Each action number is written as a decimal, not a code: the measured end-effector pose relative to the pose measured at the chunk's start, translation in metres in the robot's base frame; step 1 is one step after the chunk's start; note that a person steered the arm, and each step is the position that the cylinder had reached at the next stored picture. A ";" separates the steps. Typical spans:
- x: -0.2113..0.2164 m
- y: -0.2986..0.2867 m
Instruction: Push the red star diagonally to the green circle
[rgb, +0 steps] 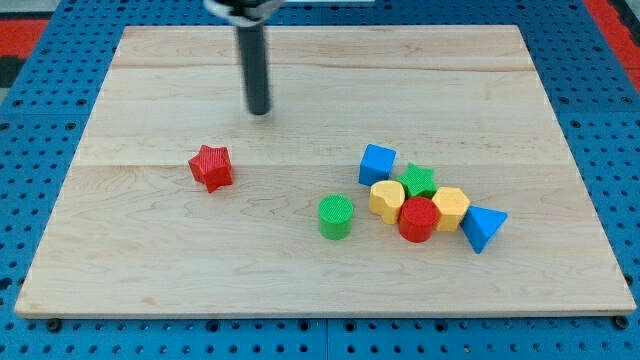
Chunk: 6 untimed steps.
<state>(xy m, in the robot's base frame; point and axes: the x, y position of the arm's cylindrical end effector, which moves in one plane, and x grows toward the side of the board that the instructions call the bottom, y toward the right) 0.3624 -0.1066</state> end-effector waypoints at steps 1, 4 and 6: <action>0.036 -0.058; 0.135 0.072; 0.116 0.027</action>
